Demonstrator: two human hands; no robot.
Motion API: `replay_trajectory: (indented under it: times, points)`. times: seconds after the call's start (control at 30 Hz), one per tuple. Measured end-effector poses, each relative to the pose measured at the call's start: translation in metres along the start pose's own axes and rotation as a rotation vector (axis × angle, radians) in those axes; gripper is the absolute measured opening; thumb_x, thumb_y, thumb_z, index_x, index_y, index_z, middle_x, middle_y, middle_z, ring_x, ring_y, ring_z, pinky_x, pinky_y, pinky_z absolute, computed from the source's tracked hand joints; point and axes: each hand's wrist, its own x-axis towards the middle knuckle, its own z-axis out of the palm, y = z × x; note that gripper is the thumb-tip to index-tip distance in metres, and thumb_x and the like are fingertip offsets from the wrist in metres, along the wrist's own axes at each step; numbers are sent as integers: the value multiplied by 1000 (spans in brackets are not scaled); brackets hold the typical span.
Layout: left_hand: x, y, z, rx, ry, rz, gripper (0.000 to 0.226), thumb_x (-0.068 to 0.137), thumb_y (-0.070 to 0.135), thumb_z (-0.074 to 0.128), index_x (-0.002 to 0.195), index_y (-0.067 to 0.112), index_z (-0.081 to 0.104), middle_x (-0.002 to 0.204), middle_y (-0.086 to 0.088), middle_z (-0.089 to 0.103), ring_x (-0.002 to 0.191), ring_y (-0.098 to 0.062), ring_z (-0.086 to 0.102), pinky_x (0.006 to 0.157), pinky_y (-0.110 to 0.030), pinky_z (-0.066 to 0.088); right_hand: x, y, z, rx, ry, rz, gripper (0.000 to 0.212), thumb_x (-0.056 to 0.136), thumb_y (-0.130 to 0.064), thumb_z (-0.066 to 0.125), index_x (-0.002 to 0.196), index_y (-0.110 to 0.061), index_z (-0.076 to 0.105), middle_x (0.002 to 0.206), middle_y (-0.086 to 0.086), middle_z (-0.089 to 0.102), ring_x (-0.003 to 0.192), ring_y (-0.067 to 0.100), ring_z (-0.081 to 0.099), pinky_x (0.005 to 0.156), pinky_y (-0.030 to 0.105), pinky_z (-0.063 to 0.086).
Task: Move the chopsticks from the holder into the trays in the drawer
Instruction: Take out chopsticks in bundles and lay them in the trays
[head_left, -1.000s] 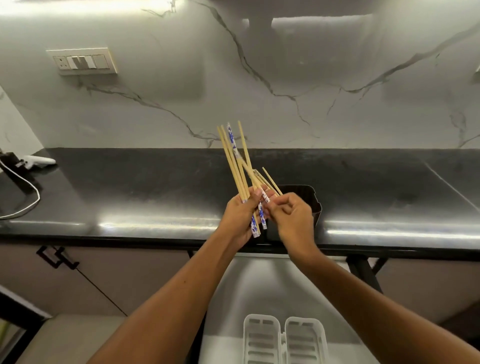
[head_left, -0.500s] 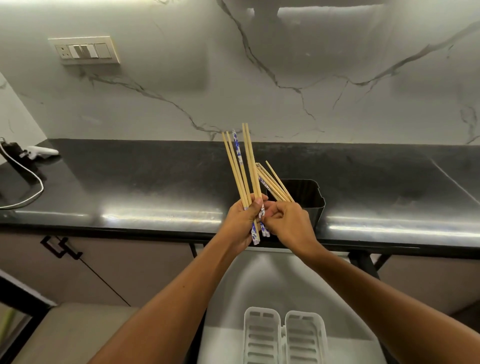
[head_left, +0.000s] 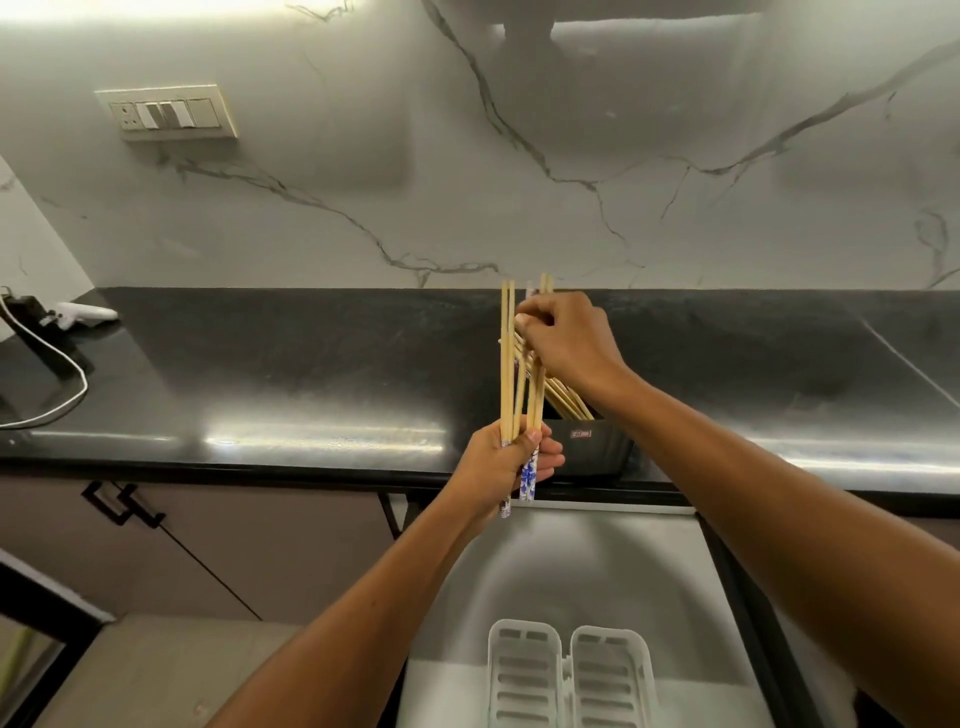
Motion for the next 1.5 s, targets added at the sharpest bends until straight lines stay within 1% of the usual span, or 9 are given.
replay_trajectory:
  times: [0.23, 0.47, 0.6, 0.77, 0.93, 1.03, 1.17, 1.33, 1.5]
  points:
    - [-3, -2, -2, 67, -11, 8, 16, 98, 19, 47, 96, 15, 63, 92, -8, 71, 92, -21, 71, 89, -36, 57, 3, 3, 5, 6, 134, 71, 13, 92, -14, 57, 102, -9, 63, 77, -3, 60, 59, 6, 55, 57, 14, 44]
    - [-3, -1, -3, 74, -17, 24, 16, 98, 18, 47, 98, 13, 62, 92, -7, 71, 92, -21, 71, 91, -37, 56, 8, 0, 1, -2, 183, 109, 30, 90, -17, 61, 116, -13, 47, 82, -4, 54, 60, 8, 54, 52, 13, 38]
    - [-3, -3, -4, 82, -15, 17, 16, 98, 18, 47, 98, 14, 62, 92, -8, 71, 90, -19, 71, 87, -33, 57, 13, 0, -4, -30, 107, 117, 26, 90, -22, 61, 113, -12, 52, 93, -1, 55, 75, 14, 60, 62, 19, 46]
    - [-5, -7, -7, 115, -28, 8, 16, 98, 16, 46, 97, 15, 62, 90, -4, 72, 88, -14, 71, 80, -26, 58, 15, 0, -11, -8, -16, 141, 16, 90, -17, 59, 96, -14, 44, 76, 0, 53, 73, 21, 63, 71, 35, 57]
    - [-8, -9, -11, 146, -40, -8, 16, 98, 17, 46, 98, 15, 62, 93, -5, 71, 95, -18, 70, 88, -31, 56, 19, -7, -26, -157, -251, 64, 14, 95, -13, 51, 99, -4, 61, 75, 8, 65, 54, 8, 61, 45, 11, 48]
    - [-8, -7, -14, 155, -36, -12, 16, 98, 18, 46, 98, 15, 62, 93, -6, 71, 94, -18, 70, 88, -31, 56, 26, -14, -43, -147, -280, 49, 18, 96, -18, 51, 101, -4, 61, 71, 4, 61, 55, 6, 60, 48, 13, 46]
    - [-7, -7, -23, 94, 1, -44, 18, 98, 20, 46, 101, 12, 62, 95, -9, 71, 93, -21, 71, 84, -32, 58, 35, -24, -69, -42, -117, 45, 16, 97, -23, 49, 98, -10, 57, 72, 0, 57, 55, 7, 55, 50, 14, 43]
    - [-4, -3, -23, -179, 66, -106, 19, 99, 17, 45, 102, 7, 61, 93, -12, 72, 91, -24, 72, 80, -34, 59, 22, -24, -84, 263, 260, 10, 12, 97, -22, 49, 96, -12, 57, 74, -3, 60, 60, 8, 61, 59, 20, 55]
    - [3, 18, -14, -365, 85, -43, 19, 99, 16, 44, 104, 5, 59, 101, -15, 72, 93, -26, 72, 83, -38, 59, -23, 6, -33, 523, 268, 215, 9, 95, -11, 51, 93, -15, 58, 89, 4, 66, 73, 11, 70, 70, 24, 60]
